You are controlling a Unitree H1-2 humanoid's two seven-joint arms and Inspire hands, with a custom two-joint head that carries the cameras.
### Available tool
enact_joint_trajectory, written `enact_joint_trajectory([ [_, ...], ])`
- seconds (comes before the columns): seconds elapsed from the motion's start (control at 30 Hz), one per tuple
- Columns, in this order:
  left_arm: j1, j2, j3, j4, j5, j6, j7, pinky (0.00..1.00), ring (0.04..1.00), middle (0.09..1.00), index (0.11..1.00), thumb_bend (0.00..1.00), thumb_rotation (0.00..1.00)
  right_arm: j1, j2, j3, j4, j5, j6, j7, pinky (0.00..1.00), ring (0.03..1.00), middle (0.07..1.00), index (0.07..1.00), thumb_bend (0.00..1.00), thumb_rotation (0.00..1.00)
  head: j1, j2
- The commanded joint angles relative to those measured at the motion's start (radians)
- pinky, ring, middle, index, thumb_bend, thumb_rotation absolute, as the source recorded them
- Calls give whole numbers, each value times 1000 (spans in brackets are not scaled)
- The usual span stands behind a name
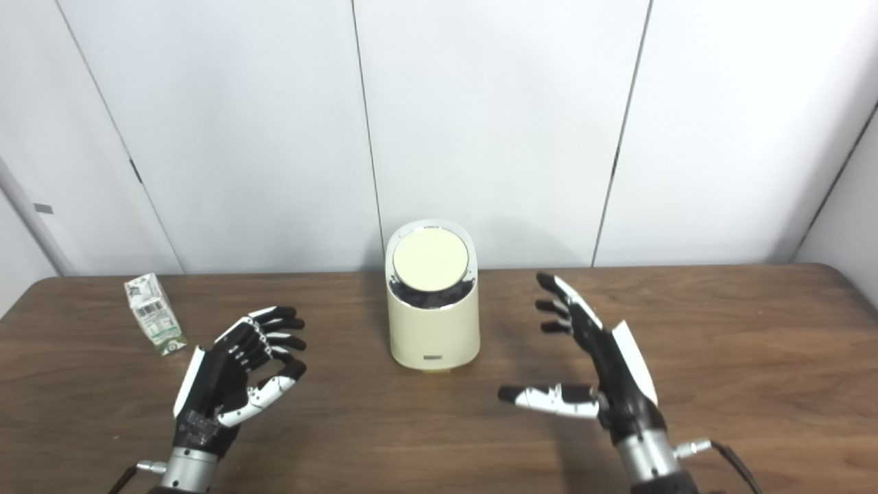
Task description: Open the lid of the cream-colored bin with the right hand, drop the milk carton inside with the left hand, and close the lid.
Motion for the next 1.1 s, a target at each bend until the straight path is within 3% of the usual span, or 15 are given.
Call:
enact_joint_trajectory([
  [0.0, 21, -14, -7, 53, -16, -27, -2, 475, 605, 693, 739, 628, 141, -62, -7, -6, -27, -22, 18, -11, 715, 814, 897, 899, 726, 323, -2, -2],
  [0.23, 17, -18, -4, 64, -6, -27, 5, 479, 598, 694, 733, 639, 136, -188, -11, 11, -30, -101, 98, -15, 652, 802, 893, 893, 714, 346, -7, -3],
  [0.33, 16, -16, -4, 66, -2, -27, 2, 484, 604, 698, 738, 616, 120, -243, -9, 17, -13, -109, 139, -6, 665, 808, 924, 889, 715, 329, -4, -3],
  [0.57, 15, -15, -4, 69, -4, -26, 2, 491, 606, 698, 738, 600, 85, -377, -26, 49, 25, -148, 218, 21, 676, 811, 891, 903, 698, 305, -9, -5],
  [0.83, 9, -16, -7, 82, 5, -29, 0, 485, 606, 699, 739, 615, 106, -504, -65, 113, 102, -225, 322, 85, 684, 832, 925, 949, 760, 296, -2, -5],
  [1.07, 6, -24, -4, 81, -3, -30, -9, 482, 602, 694, 732, 609, 81, -547, -73, 164, 173, -260, 308, 86, 689, 851, 923, 944, 755, 281, -1, -6],
])
